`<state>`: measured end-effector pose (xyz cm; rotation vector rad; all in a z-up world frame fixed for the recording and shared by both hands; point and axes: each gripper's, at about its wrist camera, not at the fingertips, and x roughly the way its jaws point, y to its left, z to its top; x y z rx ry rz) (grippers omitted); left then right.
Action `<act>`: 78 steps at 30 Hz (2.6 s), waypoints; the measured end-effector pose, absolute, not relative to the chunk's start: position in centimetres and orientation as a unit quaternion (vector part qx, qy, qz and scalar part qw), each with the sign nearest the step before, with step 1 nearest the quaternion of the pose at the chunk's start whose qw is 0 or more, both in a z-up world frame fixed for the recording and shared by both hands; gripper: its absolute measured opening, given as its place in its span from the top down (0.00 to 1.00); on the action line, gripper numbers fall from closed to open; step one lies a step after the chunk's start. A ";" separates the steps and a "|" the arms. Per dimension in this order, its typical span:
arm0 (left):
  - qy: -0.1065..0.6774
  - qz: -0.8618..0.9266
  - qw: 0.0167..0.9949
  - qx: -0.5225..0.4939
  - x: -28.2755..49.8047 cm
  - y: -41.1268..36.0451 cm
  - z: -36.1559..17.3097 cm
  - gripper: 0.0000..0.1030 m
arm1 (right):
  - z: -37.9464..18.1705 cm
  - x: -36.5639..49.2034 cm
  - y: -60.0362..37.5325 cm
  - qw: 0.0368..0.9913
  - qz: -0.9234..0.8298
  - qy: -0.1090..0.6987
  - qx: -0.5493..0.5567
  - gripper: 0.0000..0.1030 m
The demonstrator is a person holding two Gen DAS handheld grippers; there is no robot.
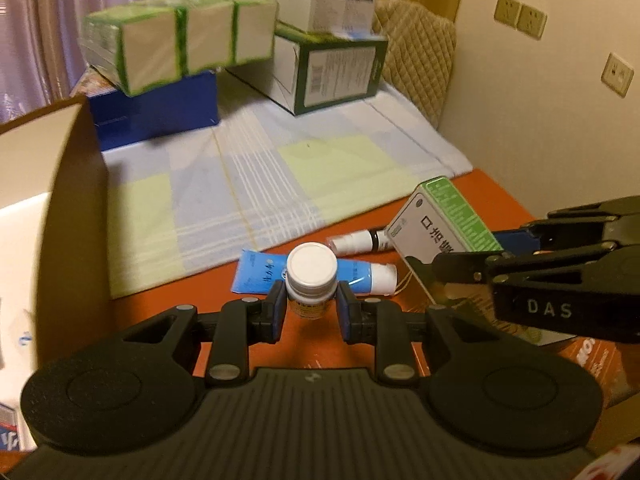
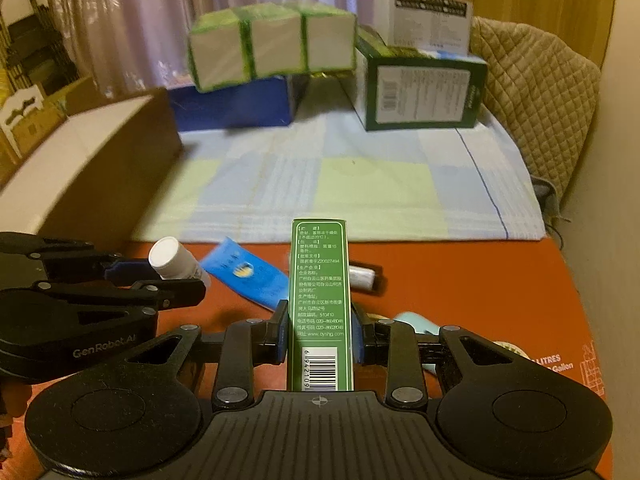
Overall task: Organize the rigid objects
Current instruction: 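Carry the green box with the right tool while the left tool carries the pill bottle to the shoebox, then open the right tool over the shoebox while the left tool releases the pill bottle inside, then move both open tools away from the shoebox back over the table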
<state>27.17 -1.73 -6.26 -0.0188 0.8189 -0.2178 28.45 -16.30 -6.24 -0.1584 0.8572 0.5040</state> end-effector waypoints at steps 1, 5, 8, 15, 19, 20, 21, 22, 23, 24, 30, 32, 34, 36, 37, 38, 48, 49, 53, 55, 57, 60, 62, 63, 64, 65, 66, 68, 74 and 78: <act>0.395 -0.102 0.913 -0.012 26.8 -1.4 -5.7 0.79 | -5.8 28.2 -16.1 0.876 0.246 0.407 -0.075 0.74; 0.384 -0.086 0.919 -0.026 25.3 0.4 -3.9 0.79 | -4.1 27.0 -14.7 0.876 0.269 0.395 -0.067 0.74; 0.372 -0.073 0.925 -0.036 24.0 2.3 -2.3 0.79 | -2.7 26.0 -13.3 0.874 0.290 0.386 -0.057 0.74; 0.350 -0.029 0.935 -0.042 21.3 7.7 1.2 0.79 | -0.2 24.1 -8.0 0.862 0.347 0.366 -0.039 0.74; 0.346 -0.003 0.938 -0.034 20.4 11.2 2.6 0.79 | 0.6 23.2 -4.2 0.853 0.378 0.358 -0.032 0.74; 0.346 0.002 0.938 -0.031 20.2 12.0 2.9 0.79 | 0.7 23.0 -3.2 0.851 0.384 0.357 -0.030 0.74; 0.346 0.006 0.938 -0.030 20.1 12.8 3.0 0.79 | 0.8 22.9 -2.2 0.849 0.389 0.356 -0.029 0.74; 0.346 0.011 0.938 -0.027 20.0 13.7 3.2 0.79 | 0.8 22.8 -1.3 0.847 0.394 0.355 -0.028 0.74; 0.346 0.014 0.938 -0.024 20.0 14.5 3.3 0.79 | 0.9 22.7 -0.4 0.846 0.397 0.355 -0.027 0.74; 0.346 0.017 0.938 -0.023 20.1 15.1 3.3 0.79 | 0.9 22.6 0.6 0.845 0.401 0.354 -0.026 0.74; 0.356 0.030 0.934 -0.023 21.3 19.0 2.4 0.79 | 0.0 23.0 5.4 0.841 0.401 0.361 -0.034 0.74; 0.363 0.026 0.931 -0.029 21.9 20.1 2.0 0.79 | -0.4 23.4 6.6 0.844 0.395 0.362 -0.041 0.74; 0.373 0.023 0.927 -0.030 23.0 21.0 1.4 0.79 | -0.9 24.0 7.7 0.844 0.389 0.367 -0.045 0.74; 0.380 0.018 0.925 -0.026 24.1 21.7 0.9 0.79 | -1.4 24.7 8.5 0.846 0.381 0.368 -0.051 0.74; 0.383 0.016 0.923 -0.025 24.6 22.0 0.7 0.79 | -1.6 25.1 9.0 0.848 0.378 0.369 -0.055 0.74; 0.387 0.013 0.922 -0.025 25.2 22.3 0.4 0.79 | -1.9 25.5 9.4 0.849 0.374 0.369 -0.057 0.74; 0.436 -0.011 0.899 -0.025 30.3 24.2 -3.1 0.79 | -4.6 29.2 12.3 0.852 0.340 0.390 -0.083 0.74; 0.441 -0.013 0.897 -0.025 30.7 24.3 -3.5 0.79 | -4.9 29.4 12.4 0.851 0.339 0.392 -0.084 0.74; 0.451 -0.025 0.892 -0.026 31.8 24.8 -4.5 0.79 | -5.7 30.3 13.1 0.851 0.337 0.394 -0.088 0.74; 0.452 -0.018 0.892 -0.024 32.2 25.1 -4.7 0.73 | -5.9 30.4 13.6 0.854 0.336 0.387 -0.094 0.74; 0.453 -0.016 0.891 -0.029 32.3 25.5 -4.8 0.69 | -5.9 30.5 13.9 0.855 0.336 0.382 -0.103 0.73; 0.455 -0.009 0.890 -0.039 32.0 26.0 -4.7 0.64 | -5.6 30.5 13.8 0.851 0.346 0.383 -0.101 0.70; 0.456 -0.005 0.889 -0.040 31.6 26.2 -4.6 0.64 | -5.5 30.2 13.7 0.848 0.351 0.384 -0.102 0.66; 0.456 -0.004 0.889 -0.040 31.5 26.3 -4.6 0.64 | -5.5 30.1 13.7 0.847 0.353 0.385 -0.102 0.64; 0.457 -0.002 0.889 -0.041 31.2 26.3 -4.5 0.64 | -5.5 29.9 13.6 0.846 0.354 0.386 -0.102 0.63; 0.458 0.000 0.888 -0.042 31.0 26.4 -4.4 0.64 | -5.5 29.8 13.6 0.844 0.355 0.389 -0.101 0.62; 0.458 0.002 0.888 -0.043 30.9 26.4 -4.4 0.64 | -5.4 29.6 13.6 0.842 0.357 0.391 -0.101 0.61; 0.460 0.008 0.887 -0.047 30.4 26.5 -4.2 0.64 | -5.5 29.4 13.5 0.840 0.357 0.395 -0.101 0.60; 0.457 0.019 0.887 -0.058 28.8 26.6 -3.5 0.64 | -5.3 28.6 12.9 0.839 0.356 0.400 -0.098 0.57; 0.455 0.027 0.888 -0.060 27.8 26.2 -2.8 0.63 | -5.0 27.8 12.4 0.839 0.356 0.400 -0.095 0.53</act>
